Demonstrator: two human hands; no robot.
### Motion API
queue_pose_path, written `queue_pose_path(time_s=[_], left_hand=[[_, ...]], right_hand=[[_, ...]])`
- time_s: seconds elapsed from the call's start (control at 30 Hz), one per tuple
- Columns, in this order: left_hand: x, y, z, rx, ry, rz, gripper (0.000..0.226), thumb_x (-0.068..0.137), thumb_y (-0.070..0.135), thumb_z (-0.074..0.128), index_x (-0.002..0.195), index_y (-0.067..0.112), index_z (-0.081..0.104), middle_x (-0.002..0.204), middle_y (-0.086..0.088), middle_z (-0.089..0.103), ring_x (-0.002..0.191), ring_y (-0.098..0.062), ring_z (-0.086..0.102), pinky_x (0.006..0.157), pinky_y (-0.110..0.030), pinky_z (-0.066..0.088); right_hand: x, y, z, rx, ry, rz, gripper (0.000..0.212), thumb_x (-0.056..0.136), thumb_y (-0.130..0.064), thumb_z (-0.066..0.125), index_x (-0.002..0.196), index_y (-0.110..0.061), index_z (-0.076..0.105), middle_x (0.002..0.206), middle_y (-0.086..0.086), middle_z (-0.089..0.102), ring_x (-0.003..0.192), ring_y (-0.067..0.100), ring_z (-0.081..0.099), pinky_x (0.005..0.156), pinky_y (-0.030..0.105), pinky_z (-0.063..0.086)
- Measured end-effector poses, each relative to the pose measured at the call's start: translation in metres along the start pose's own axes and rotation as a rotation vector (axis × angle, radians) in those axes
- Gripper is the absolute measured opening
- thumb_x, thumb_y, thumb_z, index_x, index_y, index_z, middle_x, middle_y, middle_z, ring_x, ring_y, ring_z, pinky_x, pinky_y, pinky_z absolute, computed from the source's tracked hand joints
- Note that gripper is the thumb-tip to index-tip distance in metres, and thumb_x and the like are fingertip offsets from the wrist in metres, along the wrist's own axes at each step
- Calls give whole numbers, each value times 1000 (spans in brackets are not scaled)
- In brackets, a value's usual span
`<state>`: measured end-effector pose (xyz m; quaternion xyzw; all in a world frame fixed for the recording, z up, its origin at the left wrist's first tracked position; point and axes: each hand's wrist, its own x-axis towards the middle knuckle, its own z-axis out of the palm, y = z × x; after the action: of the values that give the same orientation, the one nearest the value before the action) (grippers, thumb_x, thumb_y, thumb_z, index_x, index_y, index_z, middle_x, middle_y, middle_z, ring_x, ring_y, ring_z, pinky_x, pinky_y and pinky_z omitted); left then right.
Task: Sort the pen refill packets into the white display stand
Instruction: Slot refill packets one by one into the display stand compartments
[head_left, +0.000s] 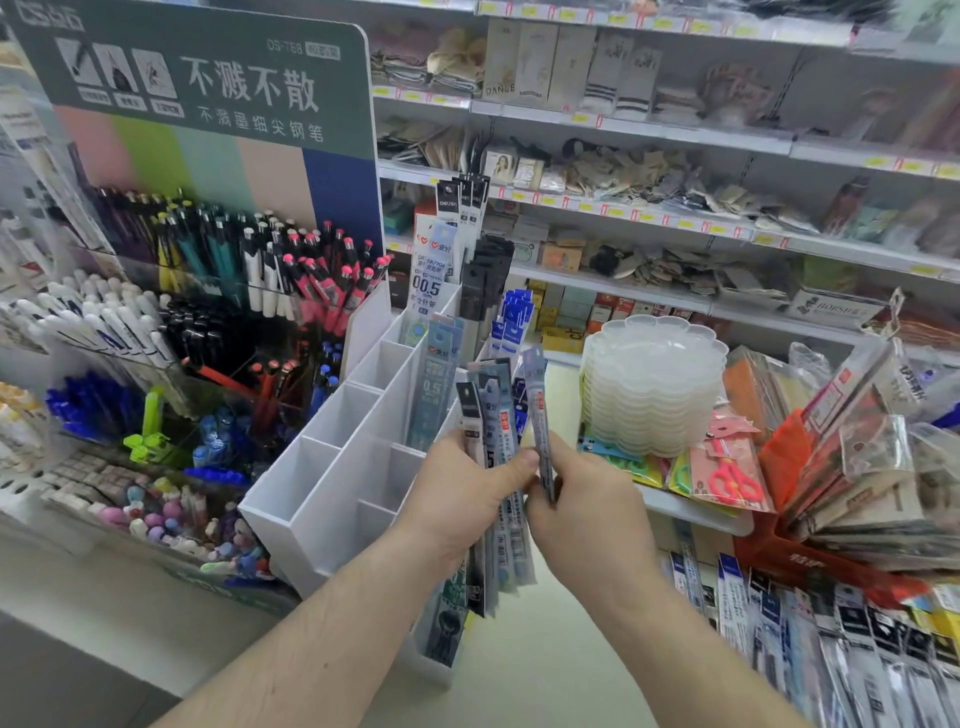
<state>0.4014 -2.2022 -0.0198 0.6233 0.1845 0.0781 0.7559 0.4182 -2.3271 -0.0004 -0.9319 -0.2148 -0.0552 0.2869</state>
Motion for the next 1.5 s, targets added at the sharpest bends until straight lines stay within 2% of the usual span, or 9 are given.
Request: queue_pose_path(time_s=[0.1,0.33,0.47,0.57,0.7,0.83,0.93,1.27,1.5], left_hand=[[-4,1,2,10,-39,25,20,84,4,76,95,18,65,89,2,78,86,-14,74,76,-27,58],[-4,6,-7,-41,-122,-13,25,81,-7,73,99,9,66,89,-7,77,85,-22,74,82,-37,59],[-2,7,-13,-107,-141,-74,32,84,-7,69,115,-2,62,99,-22,74,85,-33,73,71,-40,60],[-3,7,-13,-184,-155,-116,30,86,-3,66,115,-2,62,98,-24,73,79,-33,73,63,-41,60],[-1,7,-12,-278,-183,-132,43,77,13,69,117,1,62,108,-30,69,97,-44,69,79,-55,59],[-2,12,-10,-280,-177,-97,45,67,21,79,106,4,65,97,-21,72,83,-34,71,75,-49,60],[-3,12,-7,-220,-187,-74,54,60,11,87,108,-4,66,99,-28,70,86,-38,70,80,-51,59],[2,23,-18,-305,-230,-91,36,85,-24,39,106,3,50,88,-10,75,74,-20,75,60,-32,60],[4,33,-26,-250,-281,-99,35,71,-13,63,101,4,58,71,-10,70,64,-17,70,58,-32,60]], right_hand=[[2,-4,0,-167,-128,40,57,97,-19,48,151,-15,32,117,8,58,108,29,58,81,35,42],[-5,-6,-24,33,-425,37,95,84,-24,62,159,-18,5,142,-2,32,131,16,41,103,19,35],[-5,0,-21,285,-351,24,68,90,-12,56,153,-27,32,112,-13,41,97,15,57,87,20,42],[-1,7,-7,465,-229,80,36,97,-15,58,125,-37,57,93,-11,47,67,11,55,65,25,47],[3,14,1,681,-192,259,42,92,-24,69,128,-44,60,86,-4,51,54,15,44,50,27,39],[5,13,0,779,-214,292,28,91,-21,71,116,-33,66,62,-1,50,43,9,42,41,23,35],[5,12,2,776,-180,241,20,92,-22,71,111,-27,70,58,-4,44,46,6,38,45,19,33],[3,29,-13,958,-233,237,12,97,-9,62,93,-13,73,79,-2,71,72,8,62,69,23,46],[-7,42,-25,1255,-461,428,25,80,-22,59,92,-3,70,93,16,72,89,32,65,85,47,52]])
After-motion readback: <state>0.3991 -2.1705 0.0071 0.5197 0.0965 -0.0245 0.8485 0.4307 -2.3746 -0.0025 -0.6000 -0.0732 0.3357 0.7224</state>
